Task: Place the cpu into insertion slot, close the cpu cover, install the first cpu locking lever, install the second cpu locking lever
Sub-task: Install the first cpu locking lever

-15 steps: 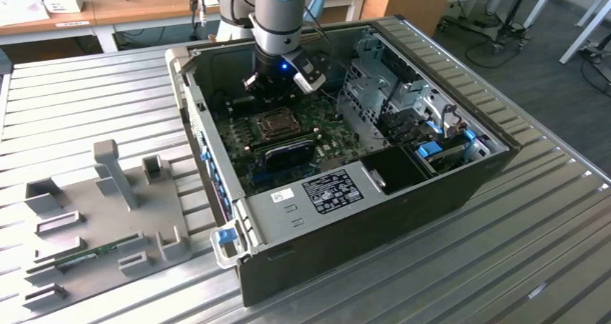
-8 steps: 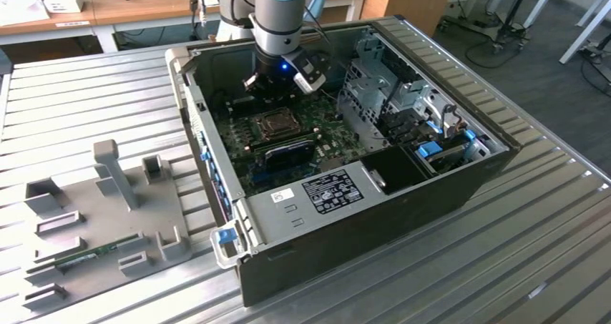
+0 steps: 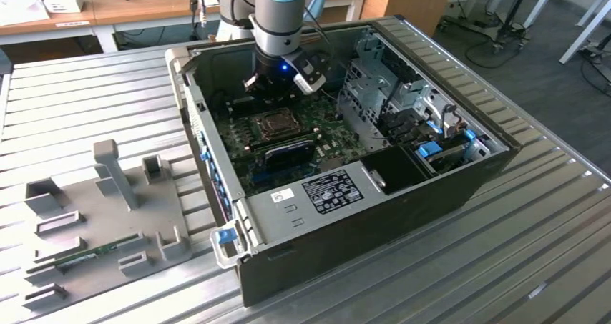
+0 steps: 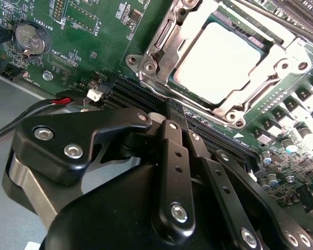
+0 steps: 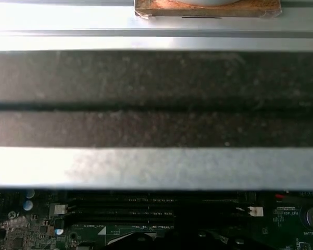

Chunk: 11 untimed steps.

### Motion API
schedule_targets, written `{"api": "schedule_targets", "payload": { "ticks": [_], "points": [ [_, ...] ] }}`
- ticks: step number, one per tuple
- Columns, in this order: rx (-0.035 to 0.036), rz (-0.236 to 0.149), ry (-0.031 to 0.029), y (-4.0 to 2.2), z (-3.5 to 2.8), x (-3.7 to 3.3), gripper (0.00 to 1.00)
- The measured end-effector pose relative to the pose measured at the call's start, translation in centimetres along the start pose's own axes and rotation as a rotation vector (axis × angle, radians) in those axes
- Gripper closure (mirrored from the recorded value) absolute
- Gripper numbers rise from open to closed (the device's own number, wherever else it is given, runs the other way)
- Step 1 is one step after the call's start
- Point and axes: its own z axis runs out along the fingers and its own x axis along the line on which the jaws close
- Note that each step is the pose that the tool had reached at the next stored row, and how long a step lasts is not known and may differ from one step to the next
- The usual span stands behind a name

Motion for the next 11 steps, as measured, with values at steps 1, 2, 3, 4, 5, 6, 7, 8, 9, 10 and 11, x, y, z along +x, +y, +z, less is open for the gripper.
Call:
{"api": "schedule_targets", "payload": {
  "ticks": [1, 2, 3, 4, 5, 6, 7, 8, 9, 10, 11],
  "points": [
    [0.0000, 0.000, -0.0001, 0.00, 0.02, 0.00, 0.89],
    [0.0000, 0.000, -0.0001, 0.00, 0.03, 0.00, 0.89],
    [0.0000, 0.000, -0.0001, -0.01, 0.04, 0.00, 0.89],
    [-0.0001, 0.000, -0.0002, -0.01, 0.06, 0.00, 0.89],
    [-0.0001, 0.000, -0.0002, -0.01, 0.08, 0.00, 0.89],
    [0.0000, 0.000, -0.0003, -0.02, 0.10, 0.00, 0.89],
    [0.0000, 0.000, -0.0003, -0.02, 0.10, 0.00, 0.89],
    [0.0001, 0.000, -0.0003, -0.02, 0.11, 0.00, 0.89],
    [0.0000, 0.000, -0.0003, -0.02, 0.11, 0.00, 0.89],
    [-0.0001, 0.000, -0.0004, -0.02, 0.11, 0.01, 0.89],
    [-0.0001, 0.000, -0.0004, -0.02, 0.12, 0.01, 0.89]
  ]
}}
